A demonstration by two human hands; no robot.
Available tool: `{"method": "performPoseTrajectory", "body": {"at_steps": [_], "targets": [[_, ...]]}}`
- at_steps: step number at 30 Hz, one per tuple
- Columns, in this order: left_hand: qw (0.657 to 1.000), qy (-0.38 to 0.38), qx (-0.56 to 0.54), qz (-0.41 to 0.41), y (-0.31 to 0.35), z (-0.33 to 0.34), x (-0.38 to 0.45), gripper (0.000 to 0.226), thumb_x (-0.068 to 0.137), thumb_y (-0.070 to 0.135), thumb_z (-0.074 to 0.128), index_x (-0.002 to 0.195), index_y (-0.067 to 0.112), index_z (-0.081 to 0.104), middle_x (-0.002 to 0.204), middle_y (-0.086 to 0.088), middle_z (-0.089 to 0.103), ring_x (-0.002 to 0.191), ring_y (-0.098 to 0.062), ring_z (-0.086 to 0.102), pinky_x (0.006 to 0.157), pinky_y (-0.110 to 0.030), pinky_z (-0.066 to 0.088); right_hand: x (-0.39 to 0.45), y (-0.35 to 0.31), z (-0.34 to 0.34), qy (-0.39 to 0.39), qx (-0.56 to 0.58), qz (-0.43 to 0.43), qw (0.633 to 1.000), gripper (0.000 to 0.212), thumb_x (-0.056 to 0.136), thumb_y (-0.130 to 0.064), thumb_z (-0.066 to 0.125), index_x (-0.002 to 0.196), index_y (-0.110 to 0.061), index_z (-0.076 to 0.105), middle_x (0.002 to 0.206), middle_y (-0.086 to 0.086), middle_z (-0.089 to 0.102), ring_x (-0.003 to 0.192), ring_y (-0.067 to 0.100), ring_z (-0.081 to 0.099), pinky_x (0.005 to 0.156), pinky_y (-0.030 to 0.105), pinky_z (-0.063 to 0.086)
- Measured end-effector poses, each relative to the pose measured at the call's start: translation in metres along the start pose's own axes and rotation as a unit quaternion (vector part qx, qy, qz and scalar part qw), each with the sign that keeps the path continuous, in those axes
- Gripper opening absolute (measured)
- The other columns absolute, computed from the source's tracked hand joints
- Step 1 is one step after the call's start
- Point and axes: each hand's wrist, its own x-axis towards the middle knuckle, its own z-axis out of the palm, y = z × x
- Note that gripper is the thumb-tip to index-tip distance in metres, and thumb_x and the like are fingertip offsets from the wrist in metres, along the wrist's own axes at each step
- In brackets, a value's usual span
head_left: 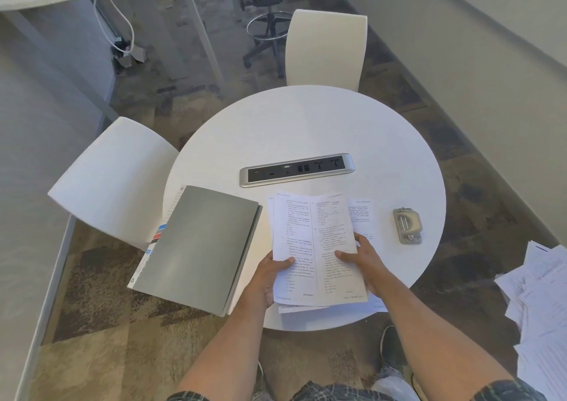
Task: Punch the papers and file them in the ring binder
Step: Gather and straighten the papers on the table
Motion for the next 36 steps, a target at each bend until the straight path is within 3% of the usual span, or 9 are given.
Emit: {"method": "performPoseTrajectory", "body": {"at_steps": [7, 11, 15, 17, 19, 21, 24, 29, 36], "targets": [[0.998, -0.049, -0.041, -0.027, 0.002, 0.003, -0.001, 0.057, 0.08, 0.006, 0.075, 0.136, 0.006, 0.063, 0.132, -0.024, 0.068, 0.117, -0.045, 0.068, 0.092, -0.056, 0.057, -0.005, 0.001, 0.0, 0.013, -0.029, -0.034, 0.999, 0.075, 0.077, -0.015, 0.081, 0.141, -0.035, 0.047, 0.124, 0.0, 0.071, 0.102, 0.026, 0.074, 0.07, 0.035, 0.061], [0.998, -0.006, -0.05, -0.046, 0.007, -0.001, 0.0, 0.035, 0.097, 0.021, 0.07, 0.129, 0.006, 0.071, 0.127, -0.02, 0.072, 0.11, -0.038, 0.073, 0.085, -0.048, 0.06, -0.005, -0.003, -0.011, -0.04, -0.054, -0.044, 0.997, 0.075, 0.072, -0.015, 0.08, 0.138, -0.04, 0.054, 0.122, -0.001, 0.075, 0.104, 0.028, 0.076, 0.076, 0.04, 0.062], [0.993, 0.096, 0.061, -0.012, 0.001, -0.003, 0.005, 0.039, 0.097, 0.003, 0.067, 0.136, 0.0, 0.061, 0.129, -0.02, 0.07, 0.116, -0.04, 0.068, 0.102, -0.057, 0.053, 0.001, -0.003, -0.011, -0.001, -0.142, -0.049, 0.989, 0.044, 0.089, -0.026, 0.079, 0.13, -0.026, 0.064, 0.102, -0.004, 0.08, 0.094, 0.021, 0.078, 0.082, 0.042, 0.064], [0.988, 0.123, 0.091, -0.003, -0.003, -0.005, 0.008, 0.038, 0.097, 0.002, 0.067, 0.135, 0.001, 0.062, 0.13, -0.019, 0.07, 0.118, -0.04, 0.067, 0.107, -0.06, 0.049, 0.005, -0.002, -0.011, 0.126, -0.272, -0.046, 0.953, 0.032, 0.096, -0.037, 0.07, 0.124, -0.022, 0.067, 0.108, -0.007, 0.075, 0.102, 0.019, 0.073, 0.087, 0.039, 0.058], [0.984, 0.145, 0.105, 0.002, -0.006, -0.006, 0.008, 0.037, 0.097, 0.002, 0.067, 0.134, 0.002, 0.062, 0.13, -0.018, 0.07, 0.118, -0.04, 0.066, 0.108, -0.058, 0.049, 0.005, -0.001, -0.011, 0.248, -0.403, 0.008, 0.881, 0.043, 0.094, -0.043, 0.068, 0.129, -0.019, 0.059, 0.127, 0.002, 0.06, 0.11, 0.027, 0.067, 0.084, 0.037, 0.049], [0.98, 0.162, 0.114, 0.004, -0.009, -0.008, 0.007, 0.036, 0.097, 0.001, 0.067, 0.133, 0.002, 0.063, 0.128, -0.017, 0.07, 0.116, -0.039, 0.067, 0.106, -0.056, 0.05, 0.001, 0.001, -0.012, 0.299, -0.468, 0.064, 0.829, 0.054, 0.091, -0.045, 0.07, 0.129, -0.013, 0.049, 0.129, 0.01, 0.05, 0.103, 0.032, 0.066, 0.076, 0.039, 0.05], [0.979, 0.169, 0.111, 0.009, -0.01, -0.014, 0.003, 0.035, 0.095, 0.0, 0.069, 0.13, 0.001, 0.065, 0.124, -0.017, 0.072, 0.112, -0.039, 0.069, 0.098, -0.051, 0.056, -0.003, 0.004, -0.01, 0.311, -0.512, 0.077, 0.797, 0.059, 0.089, -0.046, 0.072, 0.127, -0.012, 0.043, 0.127, 0.012, 0.05, 0.096, 0.03, 0.067, 0.063, 0.035, 0.047], [0.98, 0.166, 0.109, 0.016, -0.009, -0.017, -0.003, 0.03, 0.095, 0.001, 0.07, 0.124, 0.004, 0.068, 0.108, -0.011, 0.076, 0.092, -0.029, 0.073, 0.071, -0.034, 0.059, -0.003, 0.004, -0.006, 0.319, -0.5, 0.086, 0.801, 0.053, 0.092, -0.039, 0.071, 0.128, -0.011, 0.044, 0.124, 0.012, 0.054, 0.096, 0.03, 0.068, 0.062, 0.035, 0.048], [0.985, 0.137, 0.107, 0.02, -0.007, -0.015, 0.0, 0.032, 0.094, 0.003, 0.071, 0.126, 0.004, 0.068, 0.12, -0.016, 0.075, 0.107, -0.037, 0.072, 0.089, -0.047, 0.06, 0.002, 0.002, -0.013, 0.31, -0.464, 0.084, 0.826, 0.042, 0.09, -0.03, 0.072, 0.119, -0.011, 0.048, 0.11, 0.01, 0.063, 0.095, 0.032, 0.068, 0.069, 0.037, 0.05]]}}
